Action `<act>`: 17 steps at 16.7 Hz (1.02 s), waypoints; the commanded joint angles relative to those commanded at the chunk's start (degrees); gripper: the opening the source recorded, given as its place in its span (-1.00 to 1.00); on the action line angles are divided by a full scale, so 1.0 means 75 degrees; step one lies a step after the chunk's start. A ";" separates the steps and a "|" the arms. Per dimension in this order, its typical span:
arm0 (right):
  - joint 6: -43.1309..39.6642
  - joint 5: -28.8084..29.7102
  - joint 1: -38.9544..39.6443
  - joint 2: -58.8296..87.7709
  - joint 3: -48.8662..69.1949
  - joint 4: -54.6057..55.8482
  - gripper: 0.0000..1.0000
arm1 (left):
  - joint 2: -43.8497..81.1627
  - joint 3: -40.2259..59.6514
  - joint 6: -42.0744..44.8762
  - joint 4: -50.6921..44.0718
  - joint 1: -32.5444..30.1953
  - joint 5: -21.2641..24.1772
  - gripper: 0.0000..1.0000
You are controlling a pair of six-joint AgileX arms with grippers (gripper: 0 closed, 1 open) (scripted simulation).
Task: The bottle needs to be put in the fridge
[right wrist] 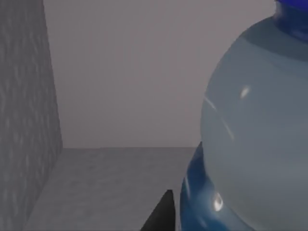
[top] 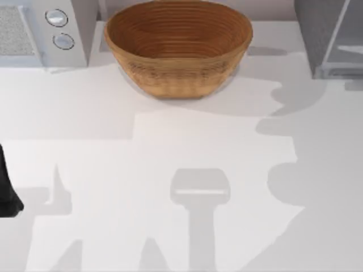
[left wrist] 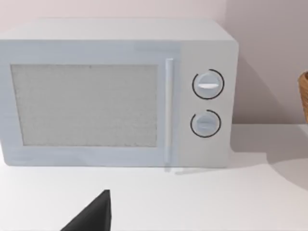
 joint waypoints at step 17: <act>-0.0064 -0.0019 0.0023 0.2455 0.2290 0.0001 -0.98 | 0.0000 0.0000 0.0000 0.0000 0.0000 0.0000 1.00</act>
